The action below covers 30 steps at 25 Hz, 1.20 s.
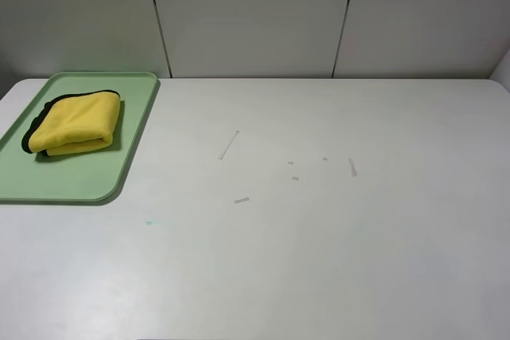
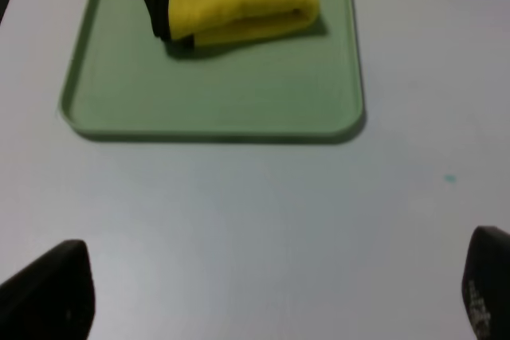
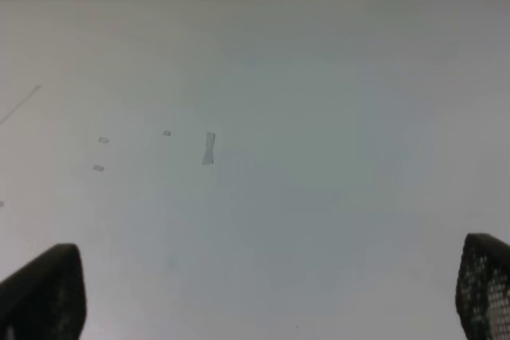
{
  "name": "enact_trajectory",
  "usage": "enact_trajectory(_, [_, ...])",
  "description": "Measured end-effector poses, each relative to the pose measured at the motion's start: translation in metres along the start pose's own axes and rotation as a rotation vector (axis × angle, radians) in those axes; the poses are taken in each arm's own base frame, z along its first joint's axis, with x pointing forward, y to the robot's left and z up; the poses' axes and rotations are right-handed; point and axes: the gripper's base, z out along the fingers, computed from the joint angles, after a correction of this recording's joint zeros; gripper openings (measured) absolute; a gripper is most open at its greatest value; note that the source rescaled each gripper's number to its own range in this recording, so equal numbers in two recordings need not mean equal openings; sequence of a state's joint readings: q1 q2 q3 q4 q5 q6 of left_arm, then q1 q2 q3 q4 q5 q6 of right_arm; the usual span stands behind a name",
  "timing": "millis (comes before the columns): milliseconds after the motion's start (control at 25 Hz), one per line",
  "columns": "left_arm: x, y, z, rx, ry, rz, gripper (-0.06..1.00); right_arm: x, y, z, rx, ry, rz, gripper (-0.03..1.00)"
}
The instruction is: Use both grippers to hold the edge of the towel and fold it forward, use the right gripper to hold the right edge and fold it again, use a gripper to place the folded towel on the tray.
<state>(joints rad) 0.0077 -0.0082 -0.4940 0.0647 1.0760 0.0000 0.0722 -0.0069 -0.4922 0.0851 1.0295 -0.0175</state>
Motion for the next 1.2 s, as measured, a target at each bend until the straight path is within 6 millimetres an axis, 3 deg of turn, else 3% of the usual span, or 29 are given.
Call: enact_trajectory(1200, [-0.0013, 0.0001, 0.0009, -0.001, -0.017, 0.0, 0.91, 0.0, 0.0, 0.0, 0.0, 0.0, 0.0, 1.0])
